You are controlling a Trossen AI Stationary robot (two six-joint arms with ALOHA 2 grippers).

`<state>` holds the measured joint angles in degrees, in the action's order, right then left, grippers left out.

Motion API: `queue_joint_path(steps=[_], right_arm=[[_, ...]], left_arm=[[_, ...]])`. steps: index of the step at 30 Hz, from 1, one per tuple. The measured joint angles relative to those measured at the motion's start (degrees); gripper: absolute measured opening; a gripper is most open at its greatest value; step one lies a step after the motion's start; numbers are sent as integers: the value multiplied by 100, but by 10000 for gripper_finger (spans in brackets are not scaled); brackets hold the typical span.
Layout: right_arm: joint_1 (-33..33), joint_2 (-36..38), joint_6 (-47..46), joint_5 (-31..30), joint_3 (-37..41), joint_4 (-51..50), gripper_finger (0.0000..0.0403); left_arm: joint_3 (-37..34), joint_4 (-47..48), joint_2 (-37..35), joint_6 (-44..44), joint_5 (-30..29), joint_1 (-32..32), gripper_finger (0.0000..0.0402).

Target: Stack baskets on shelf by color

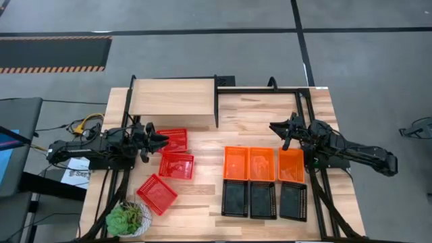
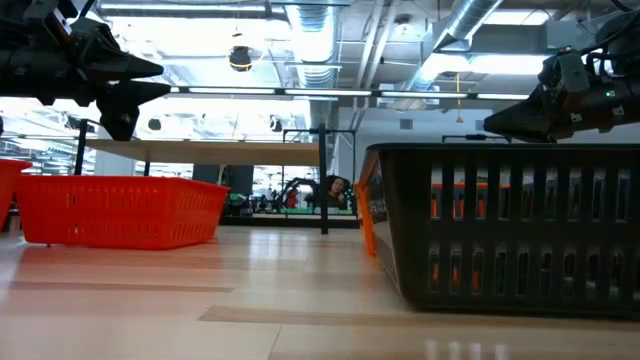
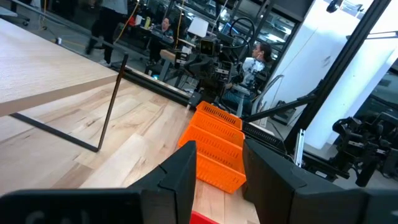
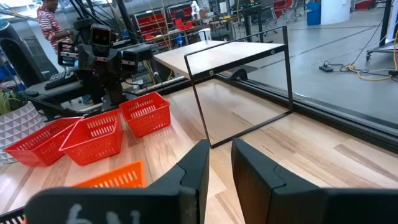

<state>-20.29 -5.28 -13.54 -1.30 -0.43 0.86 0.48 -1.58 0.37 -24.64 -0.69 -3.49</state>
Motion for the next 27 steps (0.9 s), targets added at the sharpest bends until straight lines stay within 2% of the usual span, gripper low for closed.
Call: queue_joint_path(steps=[15, 23, 27], right_arm=[[0, 0, 0, -2, 2, 0, 93], [-1, 0, 0, -1, 2, 1, 93], [-1, 0, 0, -1, 2, 0, 93]], left_arm=[[1, -2, -1, -23, -46, 0, 119], [1, -26, 1, -1452, -145, 2, 119], [0, -48, 0, -1686, -267, 2, 119]])
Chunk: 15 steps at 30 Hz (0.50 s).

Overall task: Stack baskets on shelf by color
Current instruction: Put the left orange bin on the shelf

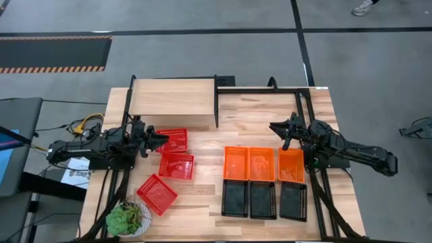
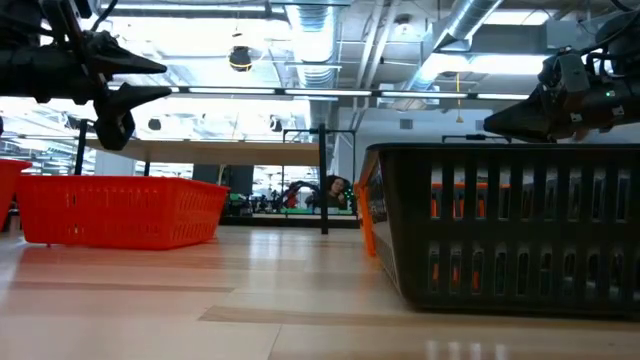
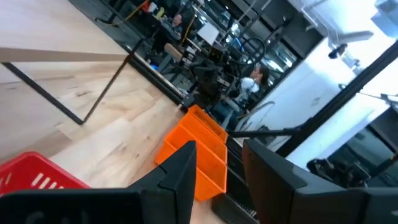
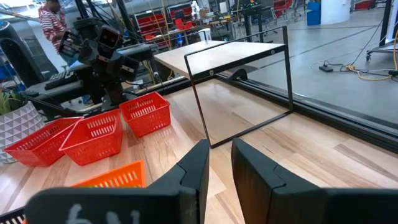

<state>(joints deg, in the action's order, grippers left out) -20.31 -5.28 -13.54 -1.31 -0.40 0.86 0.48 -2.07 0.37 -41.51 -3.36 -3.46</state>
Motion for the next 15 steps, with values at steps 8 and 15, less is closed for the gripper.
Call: queue_joint_path(steps=[8, 15], right_arm=[[-1, 0, 0, 1, -1, 0, 93], [1, 0, 0, 1, -2, 0, 93]], left_arm=[[-1, -455, 1, -1375, -949, 1, 119], [101, -1303, 1, -1777, -1198, 2, 130]])
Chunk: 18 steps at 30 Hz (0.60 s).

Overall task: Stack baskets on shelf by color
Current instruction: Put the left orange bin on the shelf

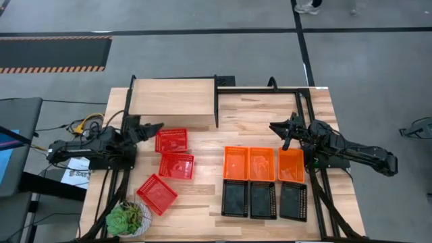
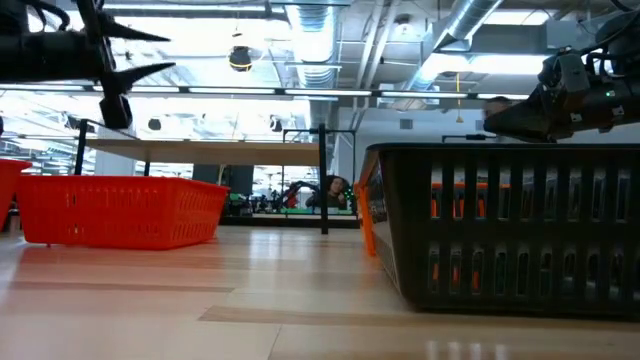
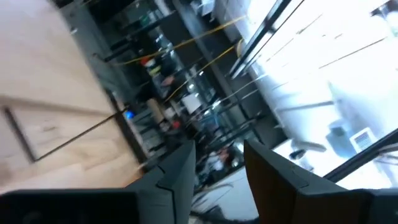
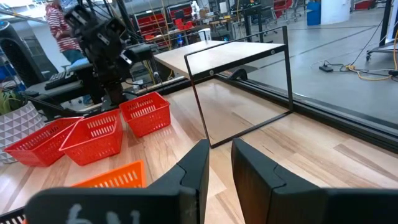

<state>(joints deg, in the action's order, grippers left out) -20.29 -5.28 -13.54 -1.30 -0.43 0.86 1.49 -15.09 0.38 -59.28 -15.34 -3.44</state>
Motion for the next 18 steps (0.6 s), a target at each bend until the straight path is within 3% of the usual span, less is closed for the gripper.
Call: queue_joint_path(steps=[10, 18], right_arm=[[-2, 0, 0, 0, 2, 2, 93], [0, 0, 0, 0, 2, 2, 93]], left_arm=[[684, -330, 157, 290, -246, 0, 175], [1296, -400, 1048, 263, -205, 0, 181]])
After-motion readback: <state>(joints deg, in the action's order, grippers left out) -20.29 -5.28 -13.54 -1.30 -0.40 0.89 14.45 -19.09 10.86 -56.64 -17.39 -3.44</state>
